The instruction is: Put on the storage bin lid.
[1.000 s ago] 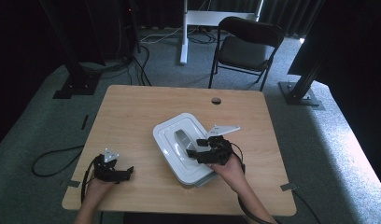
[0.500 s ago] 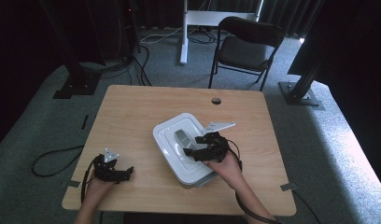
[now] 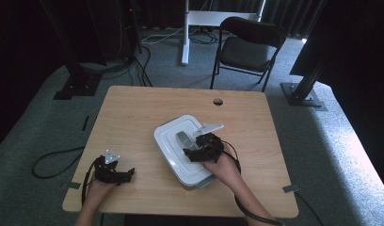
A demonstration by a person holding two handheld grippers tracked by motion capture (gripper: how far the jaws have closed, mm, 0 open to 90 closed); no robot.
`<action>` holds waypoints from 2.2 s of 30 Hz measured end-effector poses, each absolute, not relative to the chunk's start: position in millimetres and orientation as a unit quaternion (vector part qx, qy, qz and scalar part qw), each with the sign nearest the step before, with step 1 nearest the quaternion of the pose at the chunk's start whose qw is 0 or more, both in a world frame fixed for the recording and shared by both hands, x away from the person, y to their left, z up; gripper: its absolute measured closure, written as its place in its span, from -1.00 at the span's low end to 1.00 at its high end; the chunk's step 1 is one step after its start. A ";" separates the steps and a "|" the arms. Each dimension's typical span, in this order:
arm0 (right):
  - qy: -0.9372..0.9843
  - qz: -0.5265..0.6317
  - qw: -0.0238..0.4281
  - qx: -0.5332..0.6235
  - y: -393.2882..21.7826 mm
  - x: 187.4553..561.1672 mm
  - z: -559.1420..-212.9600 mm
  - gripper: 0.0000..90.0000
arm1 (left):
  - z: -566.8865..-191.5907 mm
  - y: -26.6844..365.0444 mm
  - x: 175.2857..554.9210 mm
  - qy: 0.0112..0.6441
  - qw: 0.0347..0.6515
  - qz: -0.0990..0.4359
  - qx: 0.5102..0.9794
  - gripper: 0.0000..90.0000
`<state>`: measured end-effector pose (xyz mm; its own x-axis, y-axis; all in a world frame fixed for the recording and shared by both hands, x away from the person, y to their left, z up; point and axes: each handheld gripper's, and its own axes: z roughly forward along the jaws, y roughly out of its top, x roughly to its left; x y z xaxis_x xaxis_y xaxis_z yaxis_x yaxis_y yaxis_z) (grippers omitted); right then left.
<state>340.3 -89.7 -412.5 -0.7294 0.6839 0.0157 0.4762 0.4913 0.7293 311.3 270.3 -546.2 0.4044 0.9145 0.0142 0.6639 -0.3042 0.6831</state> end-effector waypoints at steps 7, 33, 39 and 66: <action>0.856 0.365 0.161 0.330 -86.2 336.8 -413.8 -0.25 | -546.3 270.3 311.3 0.505 0.304 0.206 0.781 -0.98; 0.848 0.392 0.113 0.338 -96.9 331.5 -412.7 -0.58 | -546.2 270.3 311.3 0.506 0.304 0.206 0.781 -0.98; 0.852 0.381 0.131 0.335 -96.3 326.3 -414.0 -0.60 | -546.2 270.3 311.3 0.506 0.304 0.206 0.781 -0.97; 0.835 0.430 0.134 0.317 -115.0 324.7 -403.1 -0.74 | -546.1 269.8 311.3 0.508 0.303 0.207 0.779 -0.98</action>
<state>324.7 -115.0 -403.1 -0.7631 0.6444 0.0489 0.4141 0.4294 0.8026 311.3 269.8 -546.1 0.3979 0.9173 0.0133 0.6667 -0.2991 0.6826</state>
